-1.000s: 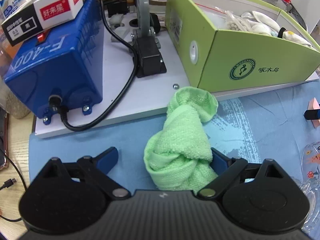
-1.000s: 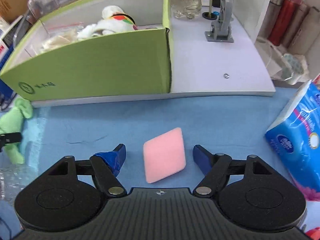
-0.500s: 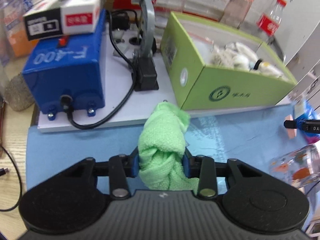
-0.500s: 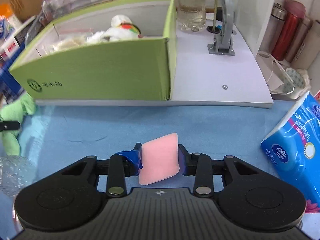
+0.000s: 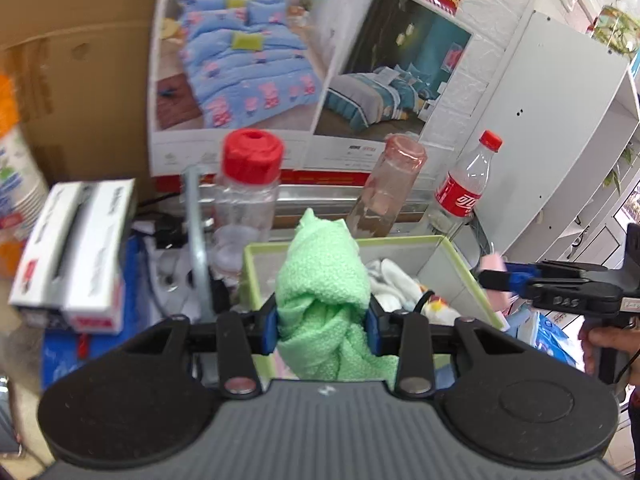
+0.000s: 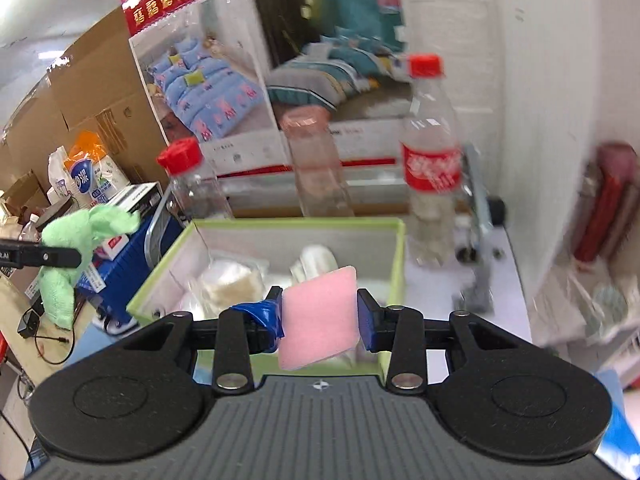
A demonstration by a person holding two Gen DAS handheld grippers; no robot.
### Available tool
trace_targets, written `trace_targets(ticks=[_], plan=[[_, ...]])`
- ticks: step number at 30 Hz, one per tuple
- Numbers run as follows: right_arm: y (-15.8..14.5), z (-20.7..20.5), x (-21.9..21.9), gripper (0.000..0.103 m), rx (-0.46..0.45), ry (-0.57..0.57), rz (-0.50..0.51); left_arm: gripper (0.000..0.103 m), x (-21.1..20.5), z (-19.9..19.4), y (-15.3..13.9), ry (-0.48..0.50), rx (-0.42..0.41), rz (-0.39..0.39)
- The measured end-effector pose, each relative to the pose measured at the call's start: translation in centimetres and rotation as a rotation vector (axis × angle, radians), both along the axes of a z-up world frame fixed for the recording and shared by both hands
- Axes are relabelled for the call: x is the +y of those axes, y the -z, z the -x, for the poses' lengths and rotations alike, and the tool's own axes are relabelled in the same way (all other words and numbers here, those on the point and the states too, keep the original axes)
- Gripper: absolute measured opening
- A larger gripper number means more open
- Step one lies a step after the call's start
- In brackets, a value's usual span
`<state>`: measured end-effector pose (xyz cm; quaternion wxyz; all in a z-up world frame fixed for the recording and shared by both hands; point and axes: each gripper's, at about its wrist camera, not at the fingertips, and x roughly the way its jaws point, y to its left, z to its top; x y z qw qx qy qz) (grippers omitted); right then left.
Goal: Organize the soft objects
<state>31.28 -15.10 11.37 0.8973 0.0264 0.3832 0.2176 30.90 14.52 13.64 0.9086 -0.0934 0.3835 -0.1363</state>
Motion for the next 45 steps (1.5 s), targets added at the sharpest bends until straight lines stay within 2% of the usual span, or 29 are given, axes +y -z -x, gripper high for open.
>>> trace_targets(ticks=[5, 7, 8, 9, 10, 12, 16, 24, 27, 28, 29, 30, 37, 45], plan=[[2.5, -4.0, 3.5, 0.022, 0.047, -0.057, 0.016, 0.039, -3.2, -4.7, 3.6, 0.020, 0.072, -0.012], [3.9, -4.8, 4.2, 0.026, 0.067, -0.074, 0.026, 0.044, -4.0, -5.9, 5.1, 0.019, 0.088, -0.042], [4.5, -5.3, 4.4, 0.027, 0.084, -0.077, 0.025, 0.054, -4.3, -6.2, 5.5, 0.013, 0.087, -0.062], [5.1, -5.7, 4.5, 0.027, 0.109, -0.081, 0.018, 0.079, -4.6, -6.4, 6.0, -0.003, 0.085, -0.096], [5.5, -6.0, 4.5, 0.028, 0.134, -0.076, 0.010, 0.082, -4.8, -6.4, 6.2, -0.010, 0.078, -0.114], [6.1, -6.2, 4.4, 0.031, 0.165, -0.047, 0.010, 0.081, -4.9, -6.1, 6.4, -0.009, 0.055, -0.120], [5.9, -5.7, 4.0, 0.038, 0.095, -0.005, -0.021, 0.081, -4.7, -5.0, 5.8, 0.001, 0.035, -0.109], [5.0, -4.2, 3.3, 0.048, 0.089, 0.034, -0.019, 0.083, -5.3, -0.6, 2.7, 0.000, -0.030, -0.103], [3.7, -2.6, 3.2, 0.051, 0.082, 0.039, -0.021, 0.088, -5.4, 2.0, 1.2, -0.004, -0.059, -0.110], [3.1, -1.9, 3.1, 0.052, 0.072, 0.041, -0.017, 0.092, -5.3, 3.0, 0.6, -0.007, -0.074, -0.105], [2.5, -1.1, 3.1, 0.053, 0.062, 0.043, -0.016, 0.100, -5.2, 4.1, 0.1, -0.015, -0.092, -0.096], [1.8, -0.3, 3.1, 0.054, 0.050, 0.044, -0.019, 0.102, -5.0, 5.3, -0.5, -0.024, -0.116, -0.086], [-2.6, 8.3, 3.0, 0.057, -0.086, 0.045, -0.031, 0.102, -4.9, 14.0, -2.9, -0.086, -0.222, -0.058], [-4.3, 18.7, 3.6, 0.058, -0.311, 0.054, -0.014, 0.103, -6.9, 20.9, -2.9, -0.175, -0.332, -0.066]])
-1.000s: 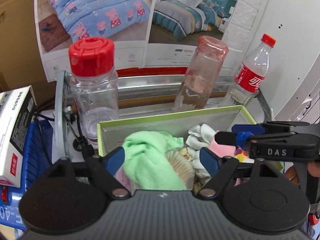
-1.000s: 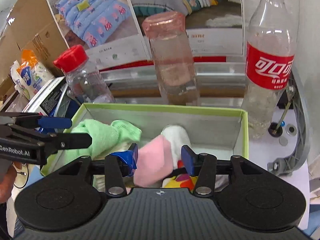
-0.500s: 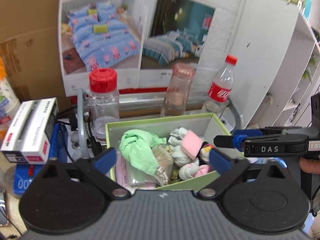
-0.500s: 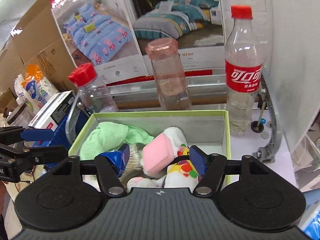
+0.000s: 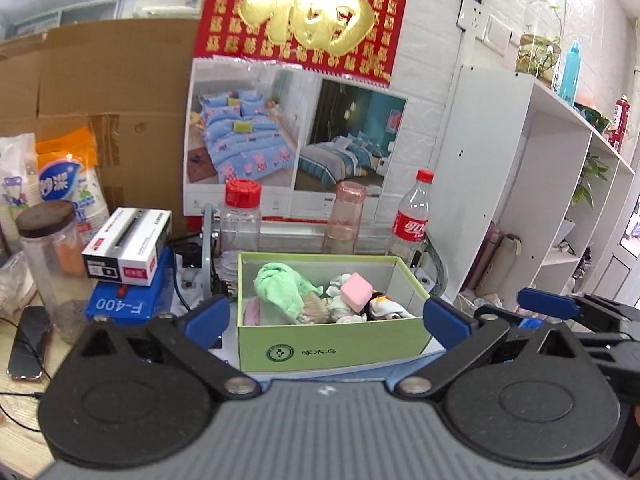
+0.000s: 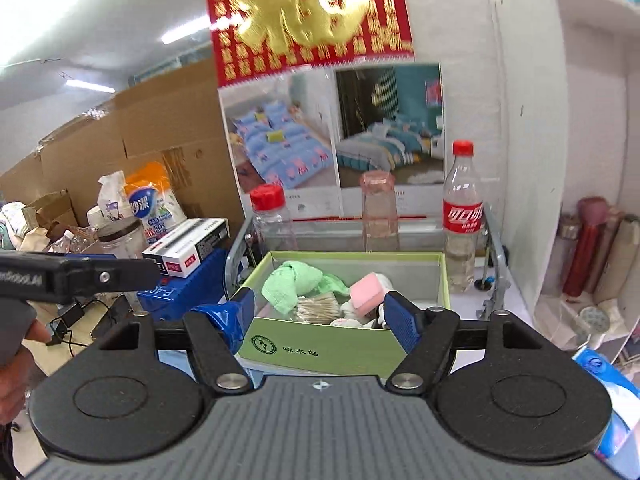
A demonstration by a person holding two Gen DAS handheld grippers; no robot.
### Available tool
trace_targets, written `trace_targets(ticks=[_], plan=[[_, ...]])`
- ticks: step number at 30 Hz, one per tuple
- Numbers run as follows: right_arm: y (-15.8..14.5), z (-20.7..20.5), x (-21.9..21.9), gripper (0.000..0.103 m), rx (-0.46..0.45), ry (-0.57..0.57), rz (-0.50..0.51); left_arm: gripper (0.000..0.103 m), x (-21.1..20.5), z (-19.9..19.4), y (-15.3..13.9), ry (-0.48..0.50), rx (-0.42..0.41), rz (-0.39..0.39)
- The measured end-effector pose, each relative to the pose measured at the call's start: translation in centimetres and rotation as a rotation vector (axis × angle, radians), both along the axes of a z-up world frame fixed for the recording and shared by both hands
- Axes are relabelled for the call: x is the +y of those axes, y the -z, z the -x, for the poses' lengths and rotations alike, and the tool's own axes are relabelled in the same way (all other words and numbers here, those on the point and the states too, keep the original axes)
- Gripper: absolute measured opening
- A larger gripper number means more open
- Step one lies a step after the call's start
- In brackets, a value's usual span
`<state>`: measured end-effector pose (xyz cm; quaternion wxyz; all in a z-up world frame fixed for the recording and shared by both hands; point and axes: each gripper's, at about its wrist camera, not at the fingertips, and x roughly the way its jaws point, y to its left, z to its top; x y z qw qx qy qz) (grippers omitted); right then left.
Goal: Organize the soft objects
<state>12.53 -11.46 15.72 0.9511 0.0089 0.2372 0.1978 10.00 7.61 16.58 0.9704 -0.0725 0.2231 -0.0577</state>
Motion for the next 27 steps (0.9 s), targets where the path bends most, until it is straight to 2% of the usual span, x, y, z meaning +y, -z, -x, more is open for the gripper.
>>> trace_targets(ticks=[4, 7, 13, 18, 21, 23, 27], plan=[[0.3, 3.9, 0.9, 0.058, -0.138, 0.081, -0.002, 0.103, -1.7, 2.0, 1.8, -0.093, -0.050, -0.031], [2.5, 6.6, 1.0, 0.058, -0.183, 0.199, -0.042, 0.103, -2.2, 3.4, 4.4, -0.147, -0.025, -0.025], [7.8, 9.1, -0.1, 0.058, -0.102, 0.311, -0.010, 0.103, -2.8, 5.7, 9.7, -0.200, 0.030, -0.069], [9.3, 10.1, -1.7, 0.059, -0.097, 0.334, -0.037, 0.103, -2.8, 6.4, 12.5, -0.191, 0.062, -0.049], [10.3, 10.8, -2.1, 0.059, -0.082, 0.311, -0.048, 0.103, -3.0, 6.5, 14.0, -0.195, 0.086, -0.084], [10.9, 11.2, -2.2, 0.059, -0.081, 0.309, -0.041, 0.103, -2.9, 6.3, 14.6, -0.200, 0.121, -0.079], [10.9, 11.6, -2.1, 0.059, -0.087, 0.305, -0.042, 0.103, -2.4, 6.6, 14.6, -0.200, 0.113, -0.051]])
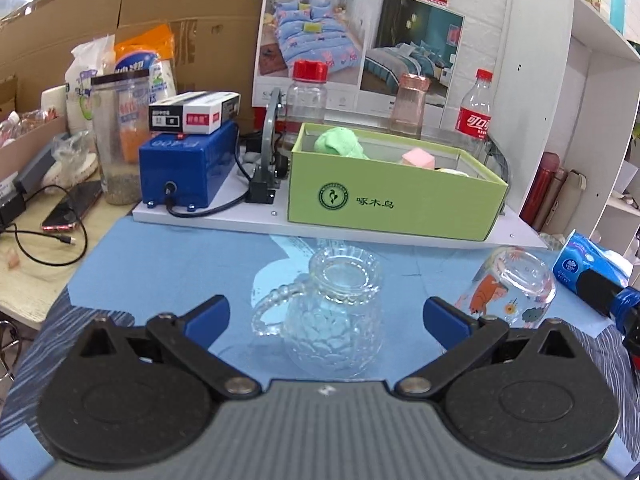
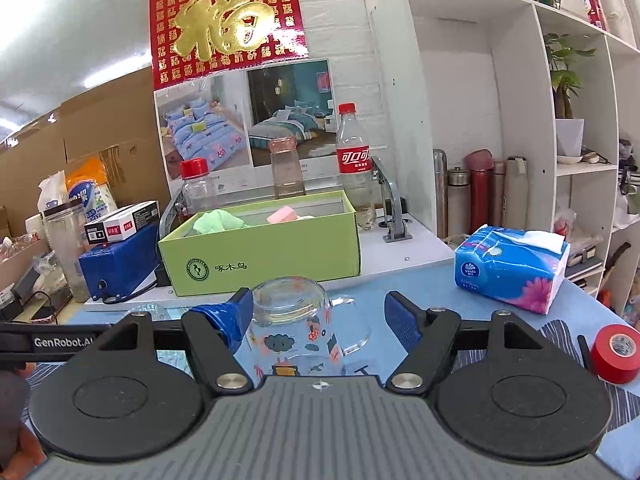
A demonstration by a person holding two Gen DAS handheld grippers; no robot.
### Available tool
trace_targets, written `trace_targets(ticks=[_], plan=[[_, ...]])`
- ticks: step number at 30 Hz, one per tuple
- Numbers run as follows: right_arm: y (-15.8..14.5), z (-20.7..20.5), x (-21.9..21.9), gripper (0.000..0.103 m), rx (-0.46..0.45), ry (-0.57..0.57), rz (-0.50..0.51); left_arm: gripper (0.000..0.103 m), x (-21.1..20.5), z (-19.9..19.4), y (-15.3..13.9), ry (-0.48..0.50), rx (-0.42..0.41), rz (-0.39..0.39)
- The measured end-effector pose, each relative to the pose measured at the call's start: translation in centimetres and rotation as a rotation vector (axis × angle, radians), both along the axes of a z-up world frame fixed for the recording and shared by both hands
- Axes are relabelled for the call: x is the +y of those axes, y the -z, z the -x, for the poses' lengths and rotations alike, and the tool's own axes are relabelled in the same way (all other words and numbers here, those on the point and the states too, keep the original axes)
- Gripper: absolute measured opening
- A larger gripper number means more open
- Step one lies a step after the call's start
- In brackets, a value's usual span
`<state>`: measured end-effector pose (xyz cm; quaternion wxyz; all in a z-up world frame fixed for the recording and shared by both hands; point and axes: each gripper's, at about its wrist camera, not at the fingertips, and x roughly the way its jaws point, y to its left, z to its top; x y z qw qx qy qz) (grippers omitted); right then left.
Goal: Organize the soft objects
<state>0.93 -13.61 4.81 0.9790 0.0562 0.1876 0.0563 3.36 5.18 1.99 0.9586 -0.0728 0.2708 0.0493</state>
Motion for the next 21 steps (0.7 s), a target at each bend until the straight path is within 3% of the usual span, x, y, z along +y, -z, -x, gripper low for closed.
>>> trace_targets(ticks=[6, 21], plan=[[0.2, 0.4, 0.7, 0.059, -0.007, -0.029, 0.011, 0.103, -0.5, 0.8, 0.1, 0.010, -0.007, -0.035], [1.6, 0.2, 1.5, 0.059, 0.095, -0.049, 0.096, 0.103, -1.7, 1.2, 0.1, 0.023, 0.003, -0.067]])
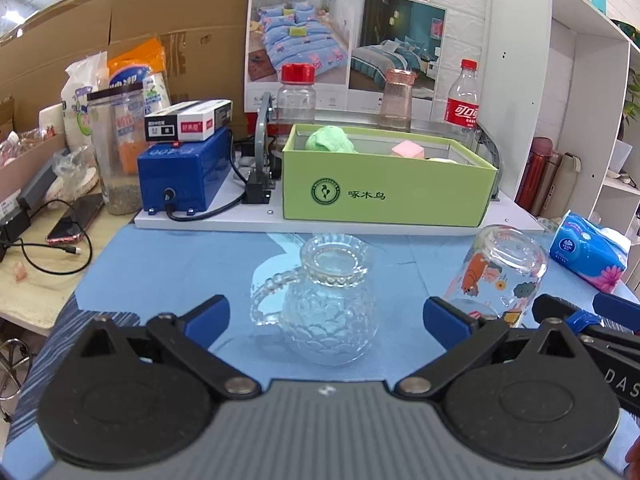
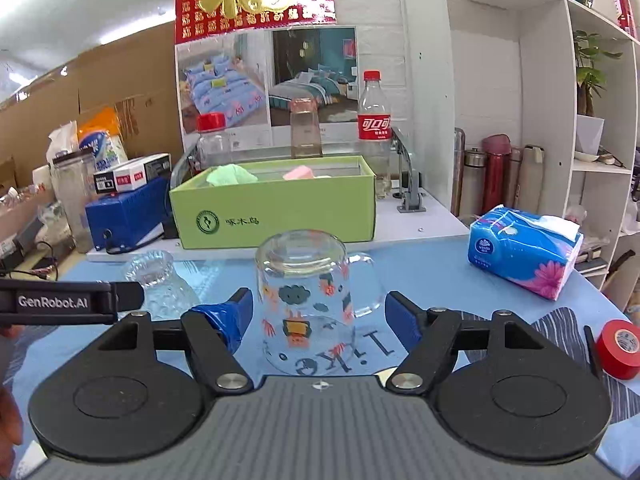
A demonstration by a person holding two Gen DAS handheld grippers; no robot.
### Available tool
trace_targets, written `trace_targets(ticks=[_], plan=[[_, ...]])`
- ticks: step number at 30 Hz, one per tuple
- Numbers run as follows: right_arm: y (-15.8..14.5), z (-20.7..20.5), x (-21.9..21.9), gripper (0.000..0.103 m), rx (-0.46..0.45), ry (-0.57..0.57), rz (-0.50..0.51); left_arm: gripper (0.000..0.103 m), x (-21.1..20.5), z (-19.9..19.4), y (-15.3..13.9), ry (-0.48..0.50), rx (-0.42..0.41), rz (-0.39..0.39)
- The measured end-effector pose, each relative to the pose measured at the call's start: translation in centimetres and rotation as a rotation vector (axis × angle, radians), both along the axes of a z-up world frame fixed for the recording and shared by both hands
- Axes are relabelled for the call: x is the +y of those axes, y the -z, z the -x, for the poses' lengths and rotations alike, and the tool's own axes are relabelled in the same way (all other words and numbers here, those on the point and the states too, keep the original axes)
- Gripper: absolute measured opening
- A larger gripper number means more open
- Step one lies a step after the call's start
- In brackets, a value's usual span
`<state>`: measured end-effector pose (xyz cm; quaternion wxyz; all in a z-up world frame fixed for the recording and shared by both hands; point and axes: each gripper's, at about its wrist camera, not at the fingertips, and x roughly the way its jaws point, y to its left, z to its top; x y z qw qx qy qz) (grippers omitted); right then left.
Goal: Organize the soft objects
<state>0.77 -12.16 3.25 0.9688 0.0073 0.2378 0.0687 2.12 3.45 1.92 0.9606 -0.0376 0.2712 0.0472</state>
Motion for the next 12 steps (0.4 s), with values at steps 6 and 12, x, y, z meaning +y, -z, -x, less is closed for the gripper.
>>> trace_targets(ticks=[6, 12], plan=[[0.01, 0.08, -0.31, 0.059, -0.002, -0.004, -0.018, 0.103, -0.38, 0.17, -0.03, 0.014, -0.012, -0.019], [0.13, -0.03, -0.38, 0.060, 0.003, -0.003, -0.033, 0.103, -0.86, 0.41, -0.08, 0.063, -0.039, -0.028]])
